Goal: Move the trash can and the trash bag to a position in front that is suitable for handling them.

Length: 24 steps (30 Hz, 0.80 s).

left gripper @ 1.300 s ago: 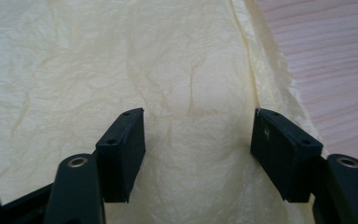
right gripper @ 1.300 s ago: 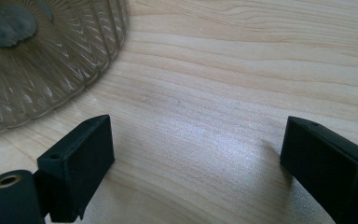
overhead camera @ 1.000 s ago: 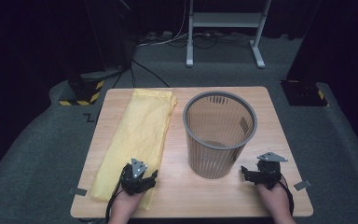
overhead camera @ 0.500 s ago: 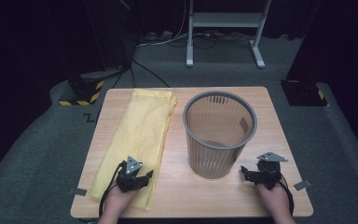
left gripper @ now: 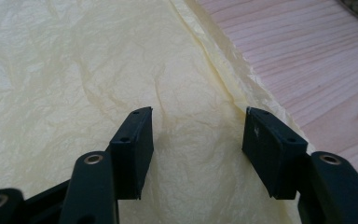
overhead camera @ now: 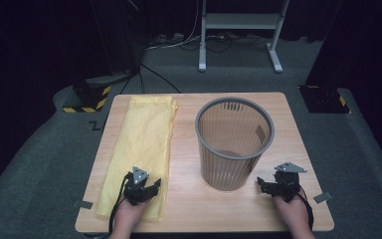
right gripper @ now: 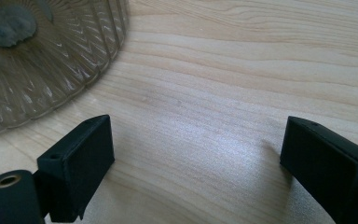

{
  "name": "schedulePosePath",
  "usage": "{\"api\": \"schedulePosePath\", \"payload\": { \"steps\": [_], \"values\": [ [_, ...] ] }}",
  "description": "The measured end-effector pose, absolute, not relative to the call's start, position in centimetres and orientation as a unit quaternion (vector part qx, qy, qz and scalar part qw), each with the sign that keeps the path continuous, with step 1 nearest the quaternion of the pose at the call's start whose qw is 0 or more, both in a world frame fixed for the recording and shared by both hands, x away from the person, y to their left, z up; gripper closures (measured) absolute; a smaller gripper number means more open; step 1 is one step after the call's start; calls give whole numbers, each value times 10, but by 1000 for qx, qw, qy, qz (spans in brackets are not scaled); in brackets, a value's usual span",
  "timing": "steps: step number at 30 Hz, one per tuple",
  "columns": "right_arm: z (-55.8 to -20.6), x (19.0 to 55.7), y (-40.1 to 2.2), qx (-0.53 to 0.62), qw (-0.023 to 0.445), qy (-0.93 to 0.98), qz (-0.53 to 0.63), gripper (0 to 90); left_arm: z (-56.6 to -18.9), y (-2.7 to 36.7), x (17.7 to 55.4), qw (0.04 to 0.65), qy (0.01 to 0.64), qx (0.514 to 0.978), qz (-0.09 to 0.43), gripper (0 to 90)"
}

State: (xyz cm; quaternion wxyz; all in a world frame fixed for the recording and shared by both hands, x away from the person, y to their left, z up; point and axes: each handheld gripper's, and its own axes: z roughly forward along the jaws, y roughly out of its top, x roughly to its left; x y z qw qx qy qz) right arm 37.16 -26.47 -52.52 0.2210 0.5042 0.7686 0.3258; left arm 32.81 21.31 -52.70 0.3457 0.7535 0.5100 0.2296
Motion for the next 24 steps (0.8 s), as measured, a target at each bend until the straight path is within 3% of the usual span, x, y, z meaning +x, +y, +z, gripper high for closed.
{"api": "schedulePosePath", "payload": {
  "steps": [7,15,24],
  "values": [
    [-525,372,-265,504,221,769,326,92,-527,216,326,344,510,754,232,421],
    [-525,372,-265,505,220,768,327,96,-519,217,321,324,512,758,244,337],
    [-514,370,-269,526,208,740,364,268,-505,216,314,388,476,752,239,240]
  ]
}}
